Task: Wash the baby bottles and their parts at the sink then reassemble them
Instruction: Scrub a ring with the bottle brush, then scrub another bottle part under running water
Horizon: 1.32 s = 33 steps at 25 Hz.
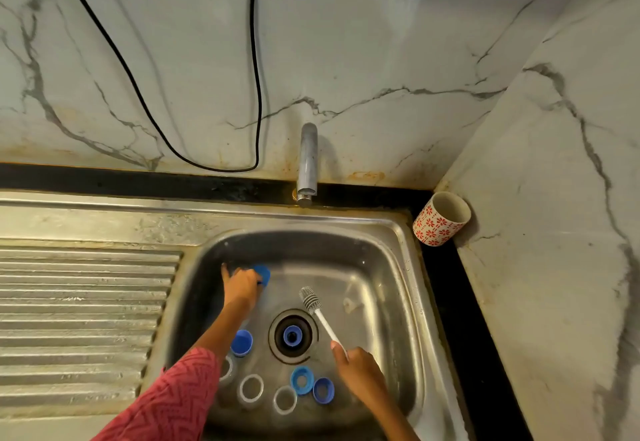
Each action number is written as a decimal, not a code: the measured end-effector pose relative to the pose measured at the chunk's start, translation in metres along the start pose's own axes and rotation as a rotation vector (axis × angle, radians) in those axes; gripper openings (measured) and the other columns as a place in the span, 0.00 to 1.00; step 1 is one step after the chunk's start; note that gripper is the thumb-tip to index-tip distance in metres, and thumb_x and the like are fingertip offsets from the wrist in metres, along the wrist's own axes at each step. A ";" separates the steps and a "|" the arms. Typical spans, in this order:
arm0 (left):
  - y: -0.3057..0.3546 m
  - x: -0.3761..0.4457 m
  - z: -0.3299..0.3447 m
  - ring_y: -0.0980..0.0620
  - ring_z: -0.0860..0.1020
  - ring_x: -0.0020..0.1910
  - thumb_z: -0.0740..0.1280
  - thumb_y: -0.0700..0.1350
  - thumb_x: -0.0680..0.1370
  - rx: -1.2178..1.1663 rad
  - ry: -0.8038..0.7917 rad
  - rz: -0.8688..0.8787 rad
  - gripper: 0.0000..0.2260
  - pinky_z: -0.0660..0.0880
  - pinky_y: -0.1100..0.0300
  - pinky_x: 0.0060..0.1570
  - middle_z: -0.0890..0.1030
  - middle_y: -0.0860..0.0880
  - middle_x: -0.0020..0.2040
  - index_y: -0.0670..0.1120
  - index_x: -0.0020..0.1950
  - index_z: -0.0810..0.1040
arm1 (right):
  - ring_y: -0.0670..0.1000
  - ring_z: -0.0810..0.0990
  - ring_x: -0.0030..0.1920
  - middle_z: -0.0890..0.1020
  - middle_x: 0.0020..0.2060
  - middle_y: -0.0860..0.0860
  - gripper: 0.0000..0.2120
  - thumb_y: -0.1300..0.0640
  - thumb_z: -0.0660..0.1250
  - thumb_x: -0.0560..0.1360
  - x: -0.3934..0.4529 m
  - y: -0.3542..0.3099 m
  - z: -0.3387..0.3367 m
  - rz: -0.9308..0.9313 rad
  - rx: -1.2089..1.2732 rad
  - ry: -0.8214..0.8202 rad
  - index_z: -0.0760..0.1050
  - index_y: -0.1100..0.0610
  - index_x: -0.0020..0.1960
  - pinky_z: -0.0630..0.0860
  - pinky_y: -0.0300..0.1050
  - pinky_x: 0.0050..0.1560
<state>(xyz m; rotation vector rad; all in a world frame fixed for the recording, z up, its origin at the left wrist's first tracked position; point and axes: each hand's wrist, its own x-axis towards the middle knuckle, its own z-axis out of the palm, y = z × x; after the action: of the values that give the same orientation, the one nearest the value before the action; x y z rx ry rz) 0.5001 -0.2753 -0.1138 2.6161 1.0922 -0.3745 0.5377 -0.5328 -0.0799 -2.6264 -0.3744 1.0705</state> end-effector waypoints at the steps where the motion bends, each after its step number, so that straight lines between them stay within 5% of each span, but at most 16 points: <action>1: -0.001 0.007 0.004 0.51 0.71 0.63 0.57 0.45 0.80 0.059 -0.001 0.014 0.13 0.41 0.45 0.73 0.80 0.51 0.56 0.51 0.58 0.79 | 0.52 0.74 0.41 0.76 0.40 0.52 0.26 0.39 0.49 0.80 0.003 -0.001 -0.002 0.003 -0.012 0.001 0.68 0.55 0.34 0.67 0.41 0.39; 9: 0.000 0.013 0.030 0.48 0.67 0.67 0.59 0.45 0.78 0.111 -0.041 -0.133 0.11 0.37 0.37 0.70 0.79 0.50 0.55 0.49 0.57 0.77 | 0.49 0.75 0.41 0.76 0.39 0.50 0.23 0.40 0.48 0.80 0.008 -0.001 0.007 0.018 -0.013 -0.039 0.70 0.55 0.39 0.69 0.39 0.40; 15: 0.000 0.008 0.020 0.46 0.67 0.64 0.62 0.46 0.78 0.039 0.124 -0.154 0.12 0.52 0.45 0.70 0.77 0.49 0.60 0.48 0.59 0.78 | 0.49 0.75 0.38 0.73 0.32 0.48 0.24 0.40 0.48 0.81 0.002 -0.006 -0.003 -0.003 0.014 0.027 0.65 0.52 0.32 0.66 0.37 0.32; 20: 0.019 -0.010 0.021 0.47 0.66 0.65 0.62 0.42 0.77 0.053 0.220 -0.011 0.13 0.55 0.48 0.67 0.74 0.50 0.63 0.49 0.61 0.76 | 0.49 0.75 0.39 0.76 0.37 0.50 0.25 0.39 0.49 0.80 0.001 -0.002 -0.012 0.003 0.029 0.089 0.74 0.56 0.41 0.69 0.39 0.35; 22: 0.033 -0.019 0.029 0.50 0.69 0.63 0.62 0.42 0.78 -0.019 0.136 0.128 0.12 0.59 0.55 0.63 0.76 0.51 0.62 0.50 0.60 0.76 | 0.50 0.76 0.40 0.77 0.38 0.51 0.28 0.39 0.49 0.80 0.002 0.002 -0.016 -0.001 0.043 0.129 0.78 0.60 0.49 0.69 0.41 0.38; 26: 0.058 -0.047 0.055 0.51 0.77 0.53 0.67 0.45 0.75 -0.084 -0.413 0.416 0.11 0.66 0.67 0.46 0.80 0.48 0.56 0.46 0.56 0.80 | 0.54 0.79 0.44 0.81 0.43 0.56 0.29 0.39 0.50 0.80 0.004 0.011 -0.018 0.013 0.031 0.137 0.77 0.62 0.52 0.72 0.43 0.41; 28: 0.060 -0.056 0.067 0.50 0.78 0.54 0.69 0.41 0.74 -0.095 -0.591 0.398 0.12 0.67 0.68 0.47 0.81 0.46 0.56 0.43 0.57 0.80 | 0.54 0.79 0.45 0.81 0.43 0.56 0.29 0.38 0.49 0.79 0.004 0.011 -0.017 0.019 0.047 0.135 0.77 0.61 0.52 0.74 0.45 0.44; 31: 0.067 -0.061 0.070 0.48 0.78 0.57 0.68 0.40 0.75 -0.077 -0.603 0.273 0.12 0.74 0.61 0.53 0.80 0.46 0.57 0.43 0.57 0.80 | 0.52 0.75 0.40 0.77 0.38 0.53 0.26 0.38 0.49 0.79 0.004 0.014 -0.014 0.004 0.067 0.093 0.75 0.58 0.45 0.71 0.43 0.40; 33: 0.071 -0.063 0.075 0.50 0.77 0.53 0.68 0.39 0.74 -0.022 -0.632 0.225 0.08 0.74 0.63 0.48 0.79 0.45 0.59 0.40 0.53 0.80 | 0.52 0.74 0.38 0.75 0.34 0.51 0.25 0.38 0.49 0.79 0.000 0.016 -0.014 0.003 0.067 0.080 0.71 0.57 0.41 0.68 0.41 0.35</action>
<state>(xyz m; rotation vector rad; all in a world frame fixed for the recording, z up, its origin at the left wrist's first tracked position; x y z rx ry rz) 0.4988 -0.3902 -0.1509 2.3006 0.5774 -1.0320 0.5498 -0.5501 -0.0760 -2.6019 -0.3117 0.9582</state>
